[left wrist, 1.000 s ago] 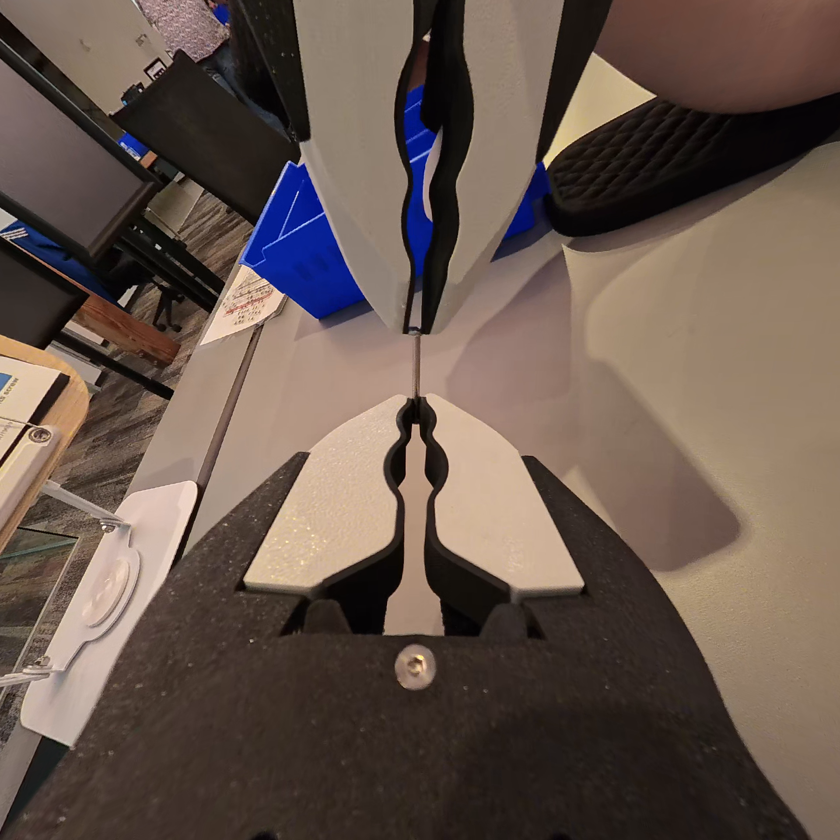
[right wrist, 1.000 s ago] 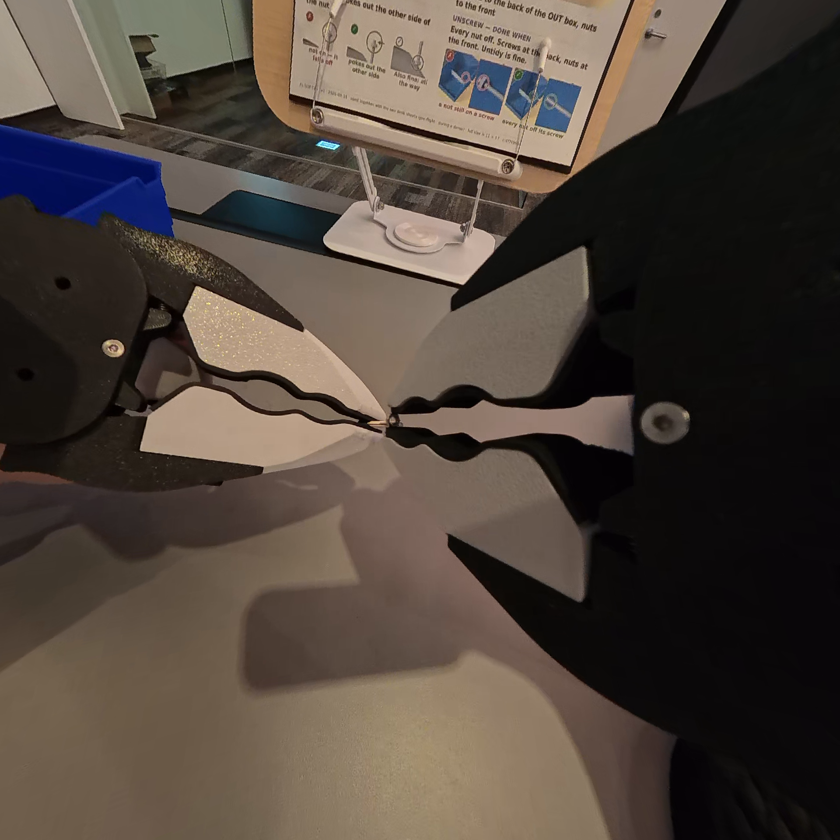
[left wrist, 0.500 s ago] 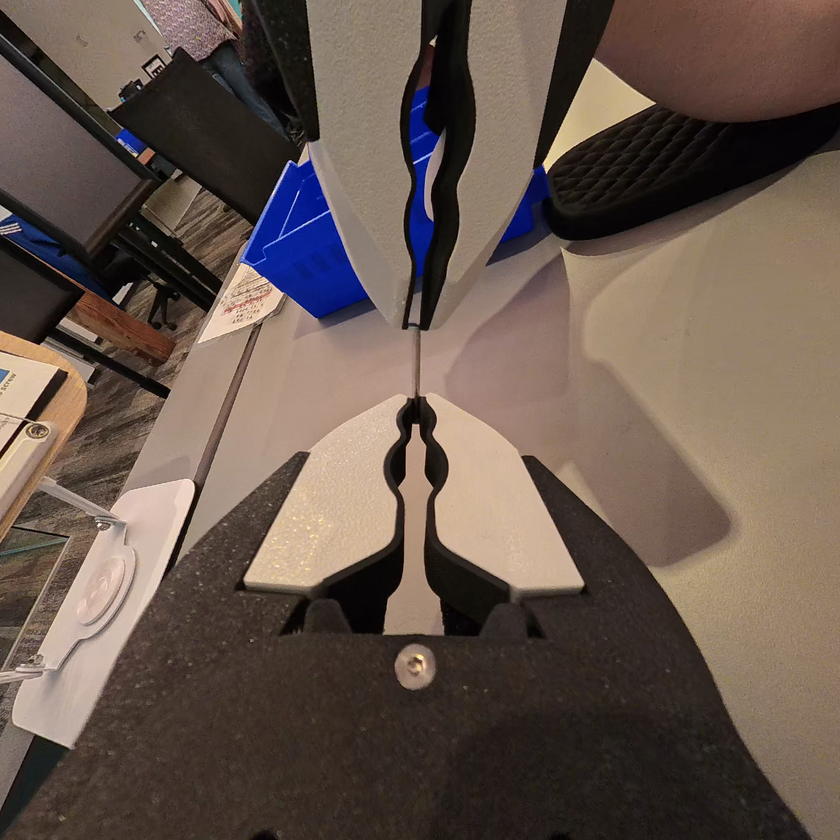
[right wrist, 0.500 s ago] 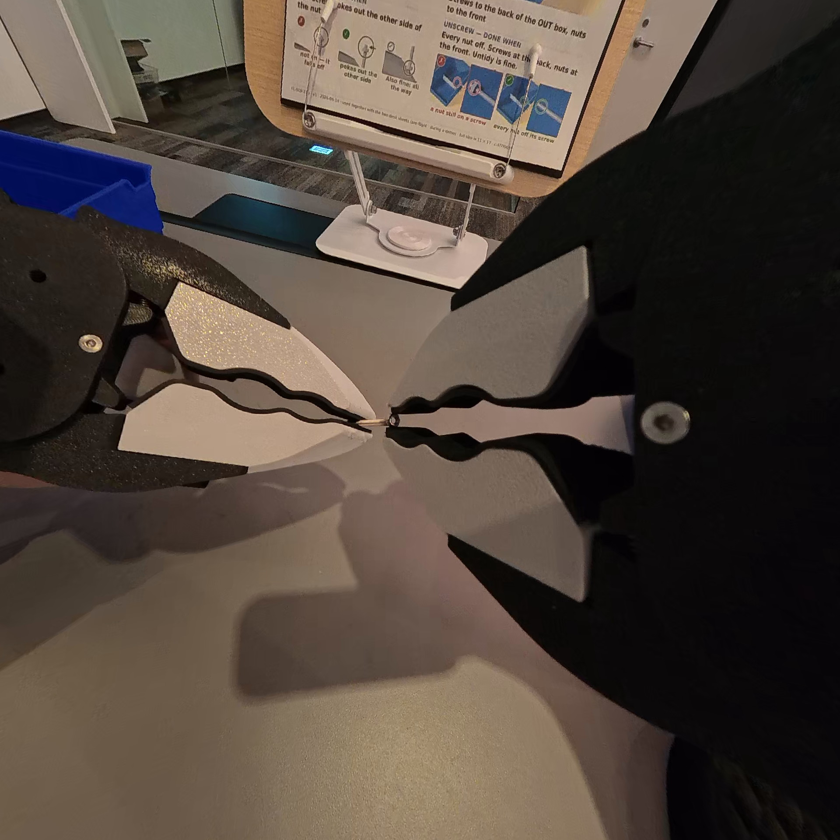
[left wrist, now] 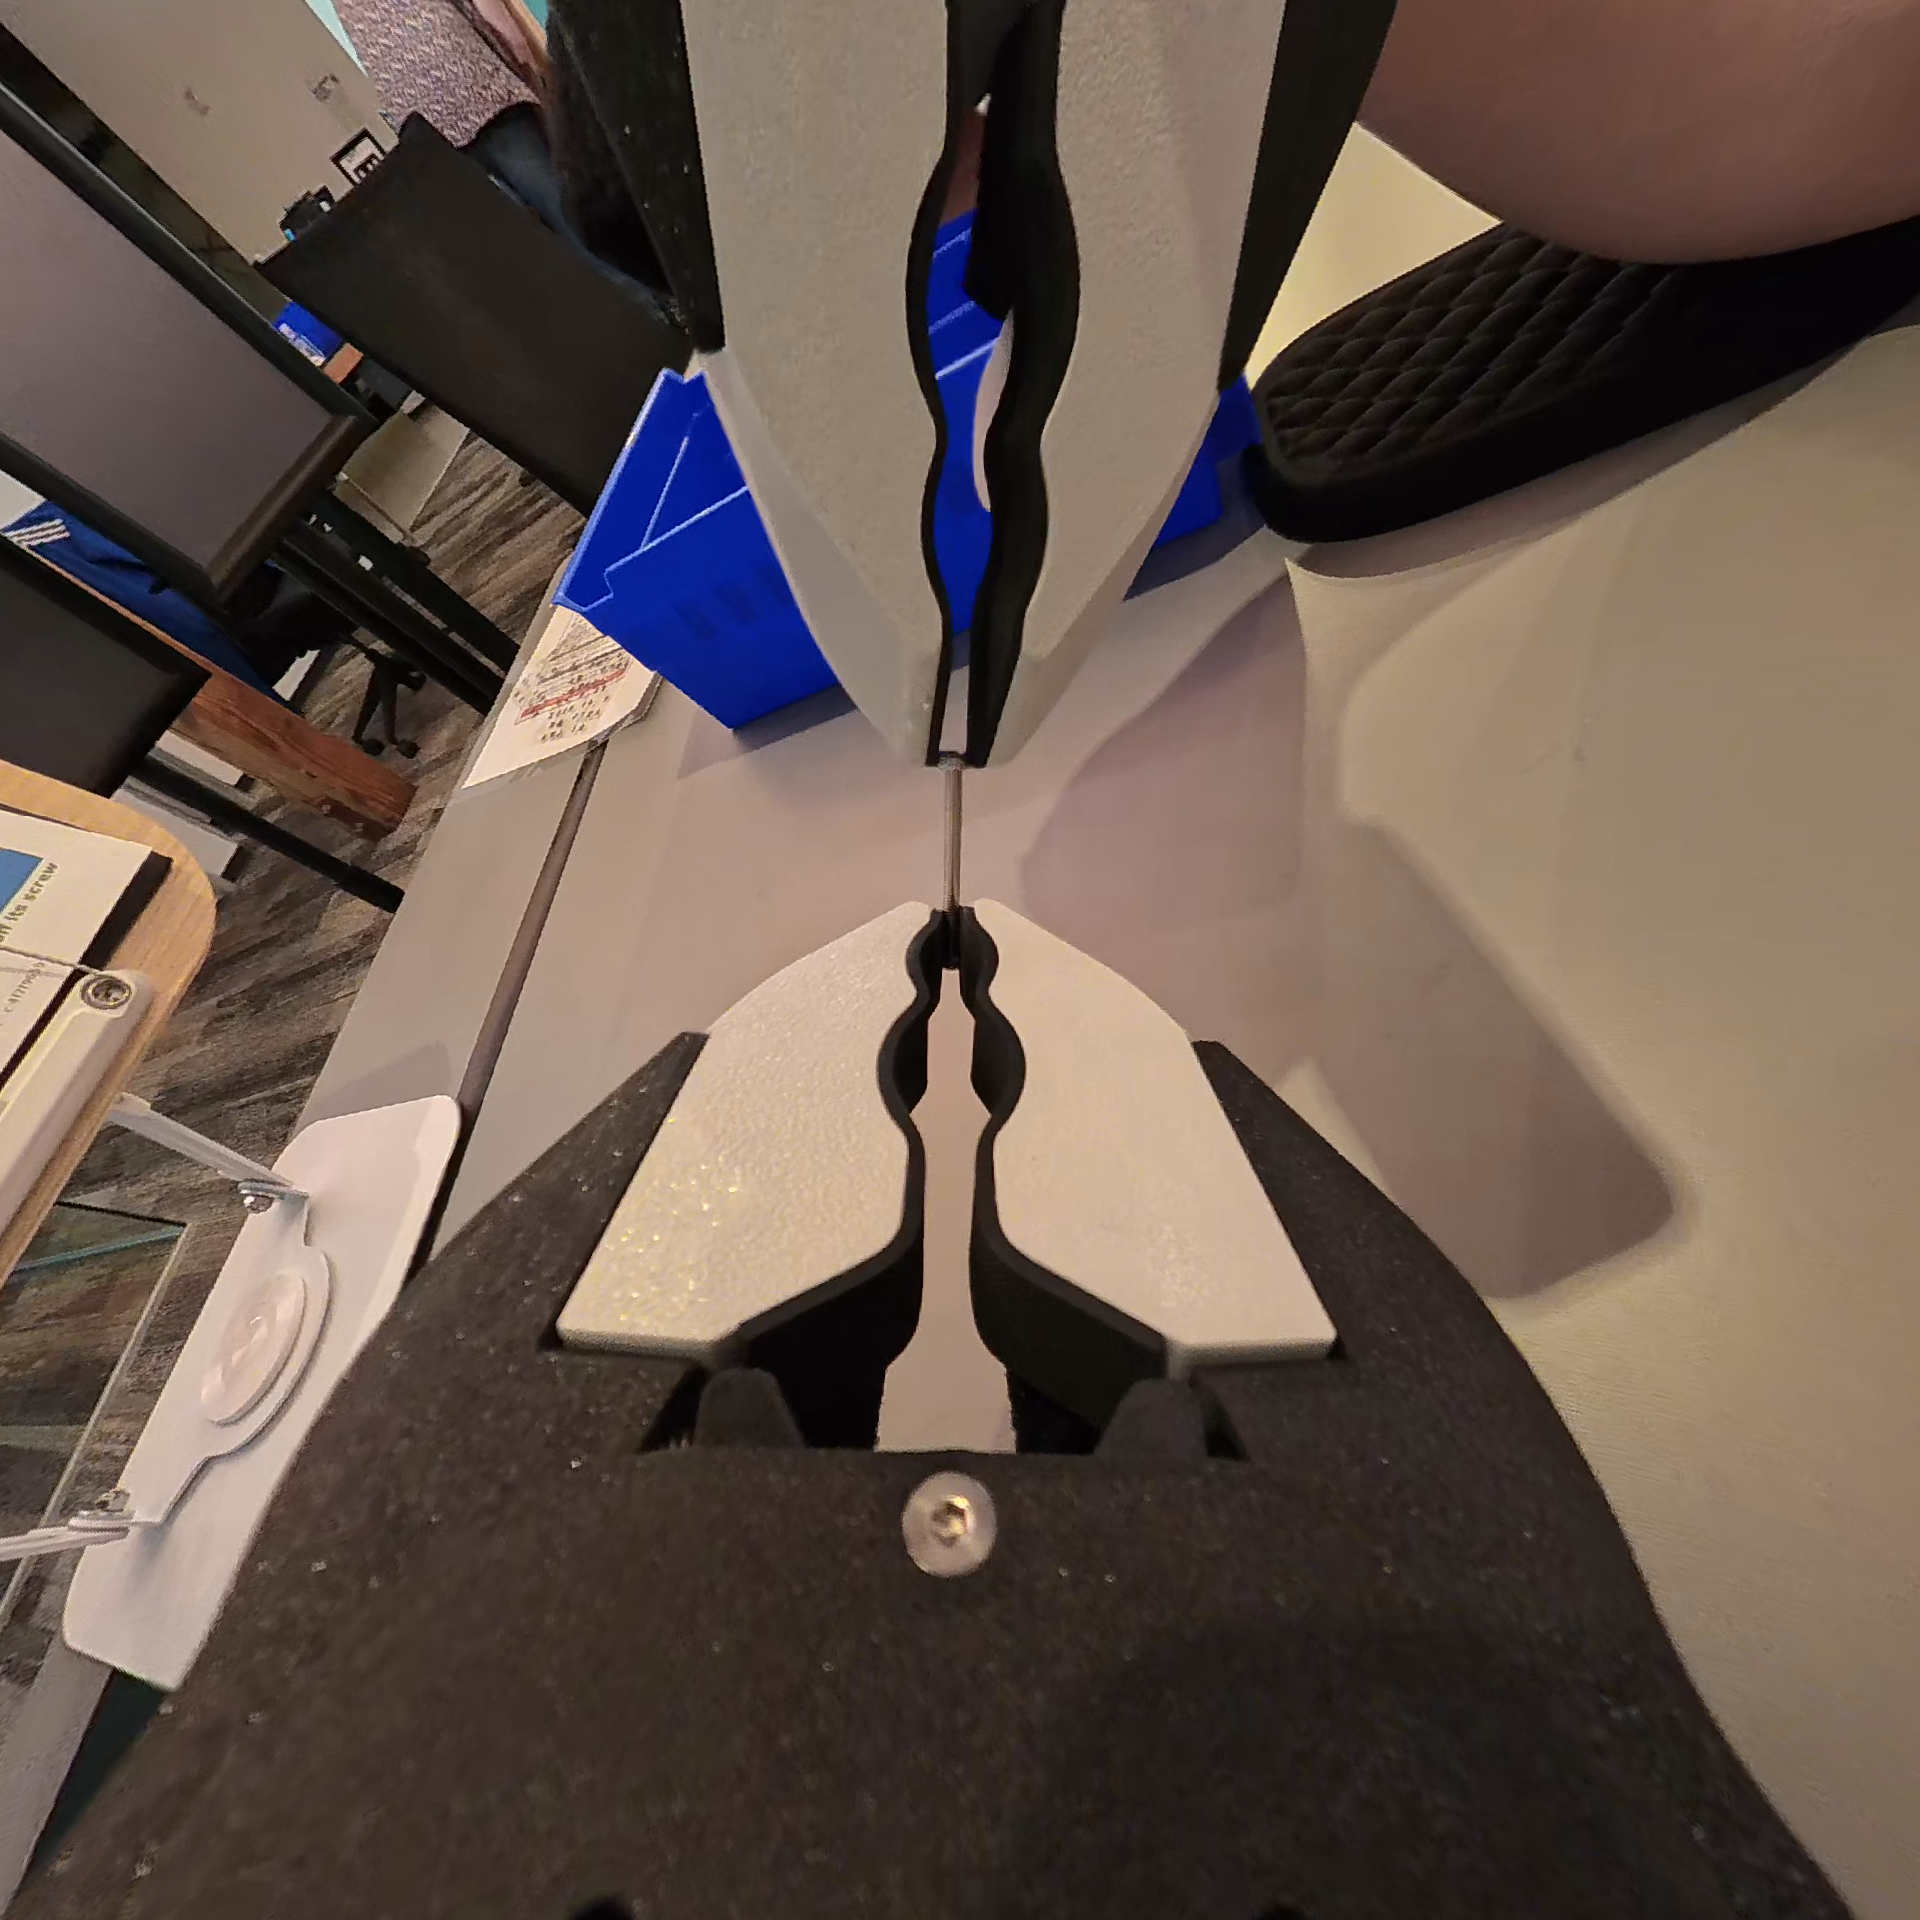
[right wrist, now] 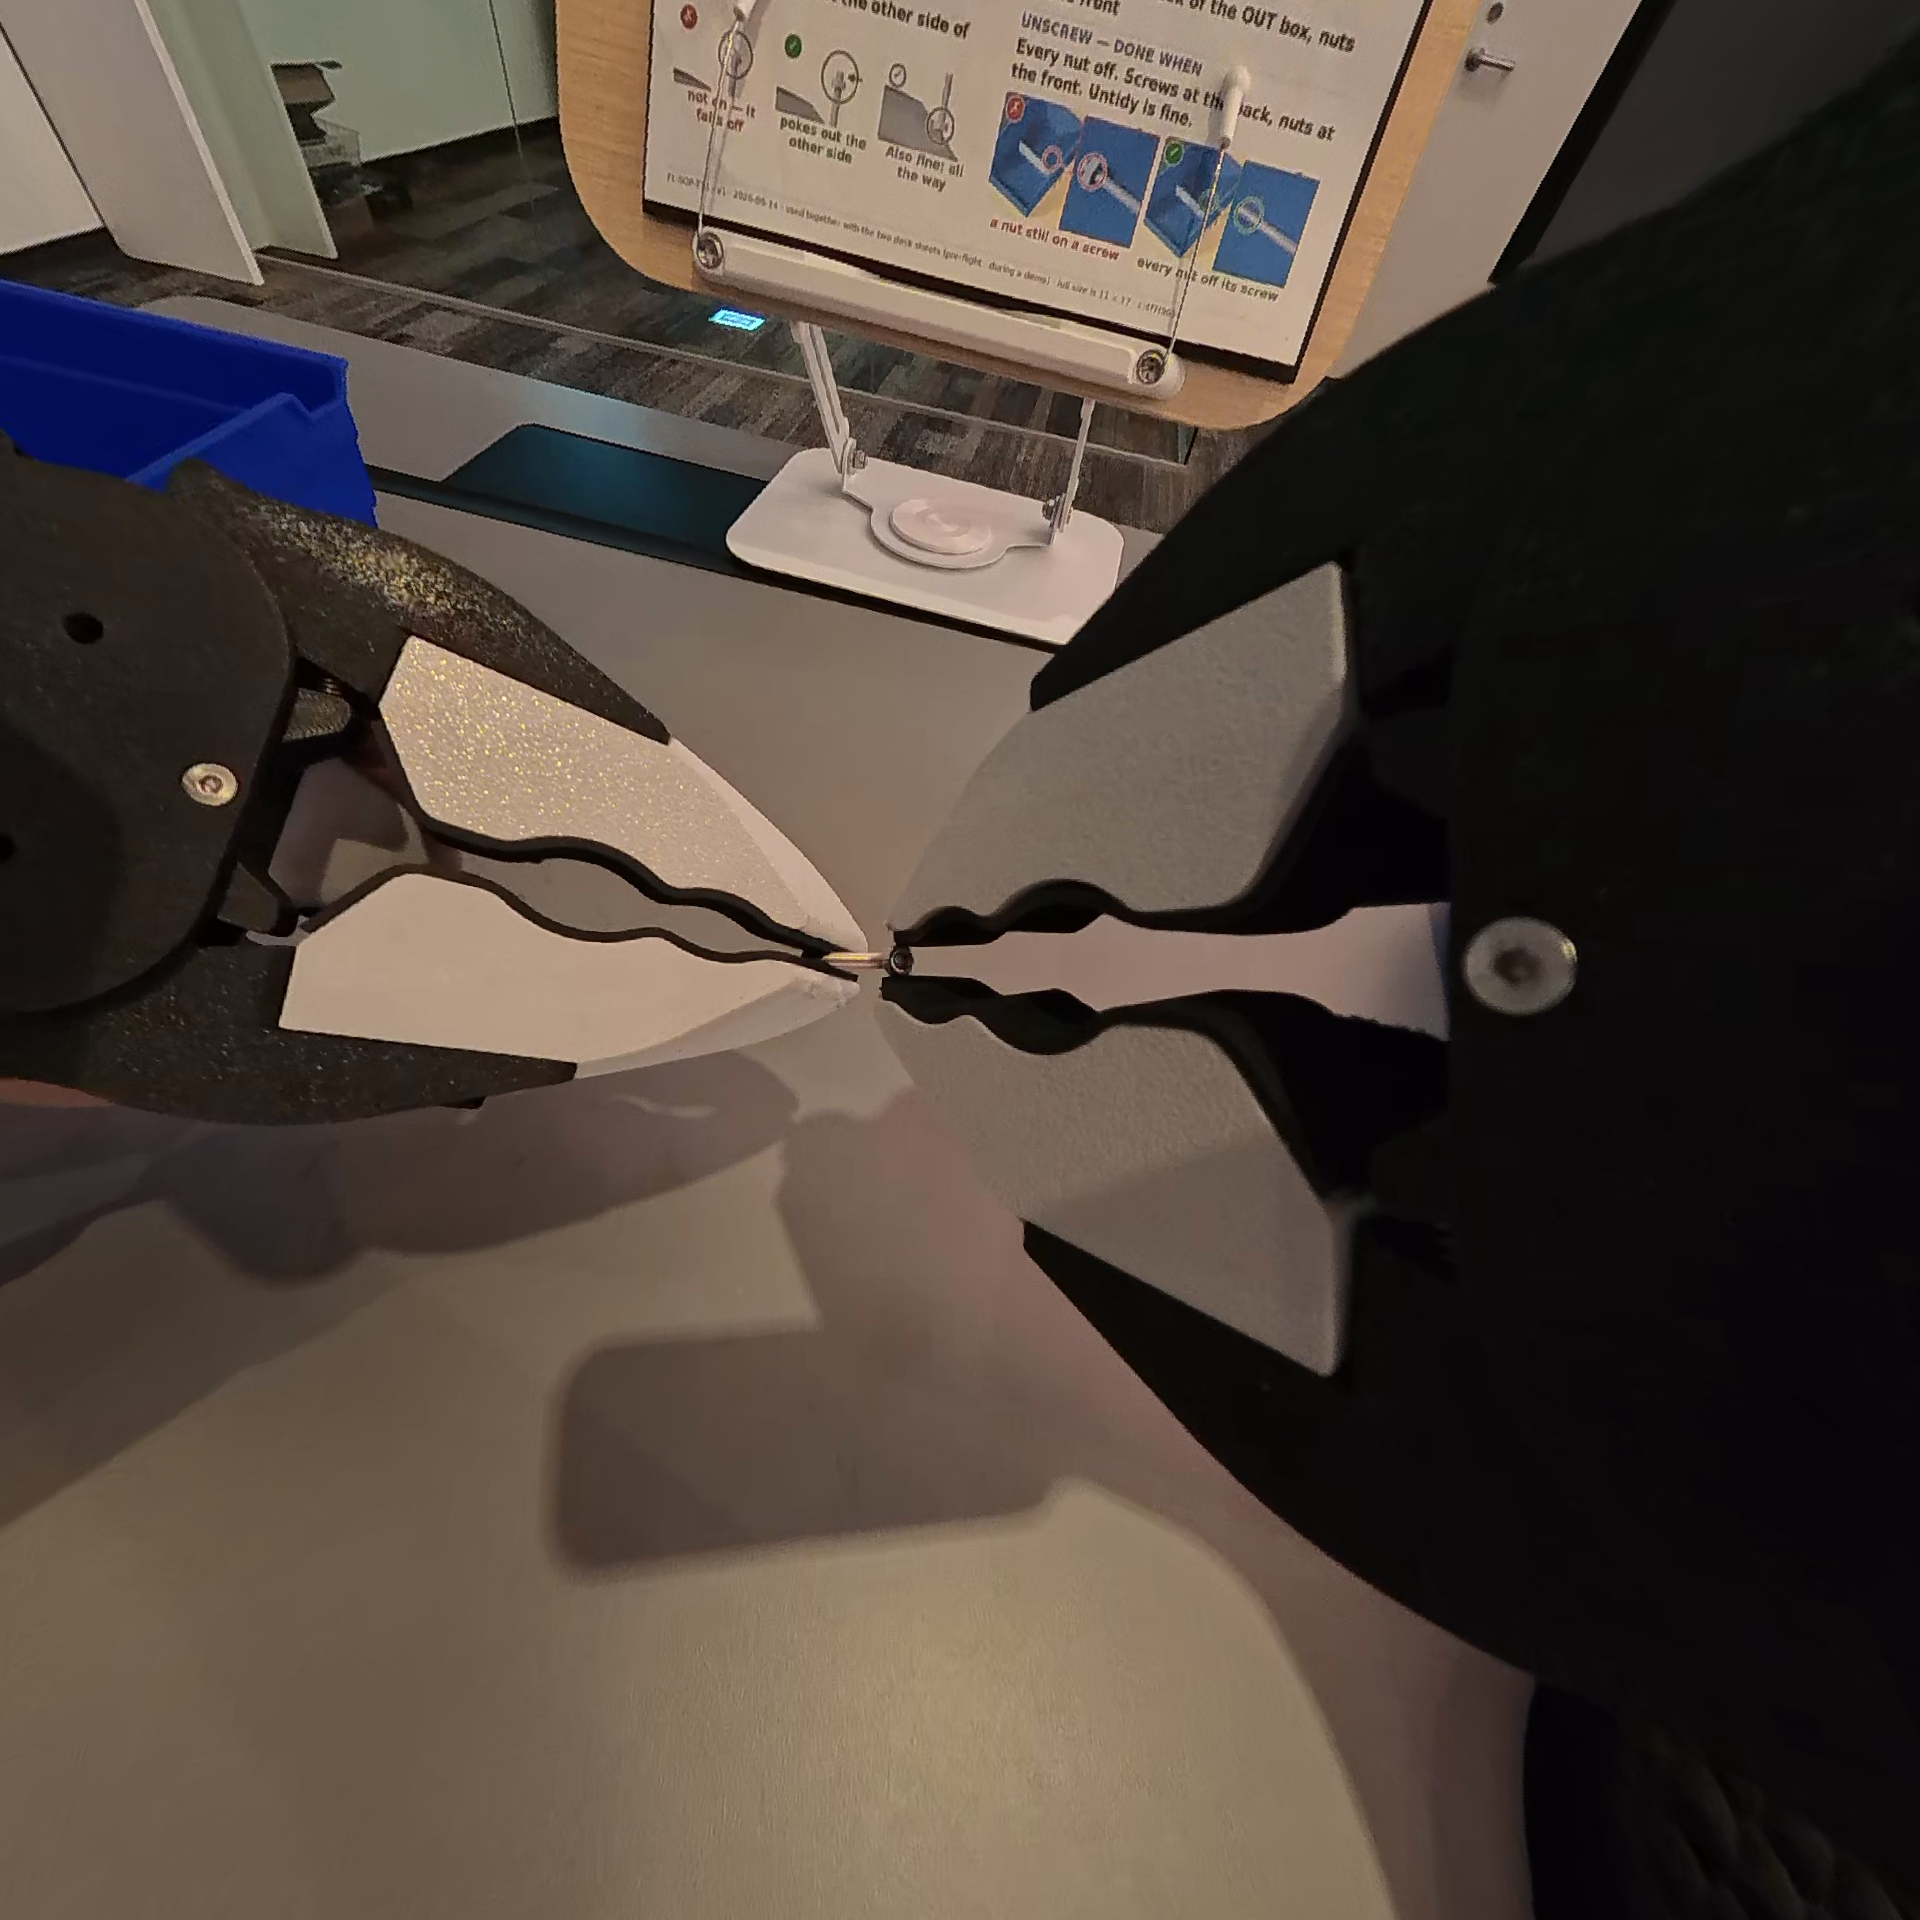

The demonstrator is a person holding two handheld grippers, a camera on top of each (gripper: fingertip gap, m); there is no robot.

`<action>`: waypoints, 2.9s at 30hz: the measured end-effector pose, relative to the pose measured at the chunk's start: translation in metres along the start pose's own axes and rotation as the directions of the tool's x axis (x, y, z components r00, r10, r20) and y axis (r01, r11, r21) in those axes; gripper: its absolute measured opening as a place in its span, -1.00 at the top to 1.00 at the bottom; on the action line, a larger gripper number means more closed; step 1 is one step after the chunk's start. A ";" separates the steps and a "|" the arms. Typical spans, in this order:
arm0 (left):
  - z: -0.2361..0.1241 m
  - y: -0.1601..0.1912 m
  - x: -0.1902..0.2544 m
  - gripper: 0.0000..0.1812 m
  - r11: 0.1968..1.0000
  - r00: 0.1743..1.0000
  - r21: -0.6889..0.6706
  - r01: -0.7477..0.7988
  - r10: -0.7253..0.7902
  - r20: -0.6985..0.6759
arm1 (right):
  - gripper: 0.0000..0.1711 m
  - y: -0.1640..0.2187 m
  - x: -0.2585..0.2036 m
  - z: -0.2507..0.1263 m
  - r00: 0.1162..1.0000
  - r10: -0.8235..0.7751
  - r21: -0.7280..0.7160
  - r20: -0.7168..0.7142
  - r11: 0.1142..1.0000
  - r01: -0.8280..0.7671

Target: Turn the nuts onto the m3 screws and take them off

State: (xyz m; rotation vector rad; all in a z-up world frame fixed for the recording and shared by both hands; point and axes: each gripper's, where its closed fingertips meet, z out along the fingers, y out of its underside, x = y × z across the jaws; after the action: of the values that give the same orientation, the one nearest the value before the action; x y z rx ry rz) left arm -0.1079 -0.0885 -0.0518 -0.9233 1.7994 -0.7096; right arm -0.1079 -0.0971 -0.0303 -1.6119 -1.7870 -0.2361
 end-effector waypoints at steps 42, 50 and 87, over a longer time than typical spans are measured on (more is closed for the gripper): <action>-0.013 0.020 -0.053 0.98 0.968 0.944 -0.088 0.233 -0.204 0.260 | 0.69 -0.007 0.076 -0.008 0.713 0.699 0.424 0.059 0.629 -0.652; -0.031 -0.064 -0.019 0.98 0.816 0.868 0.303 0.492 -0.434 -0.240 | 0.71 -0.042 0.045 -0.058 0.908 0.378 0.600 0.182 0.689 -0.407; -0.052 -0.102 -0.020 0.98 0.729 0.842 0.422 0.539 -0.450 -0.299 | 0.73 -0.070 0.047 -0.083 0.921 0.338 0.737 0.192 0.570 -0.363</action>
State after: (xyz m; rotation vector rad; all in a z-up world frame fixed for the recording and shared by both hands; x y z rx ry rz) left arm -0.1225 -0.1243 0.0580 -1.0137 1.3940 -1.5644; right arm -0.1402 -0.1212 0.0813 -1.2657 -1.2434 0.6723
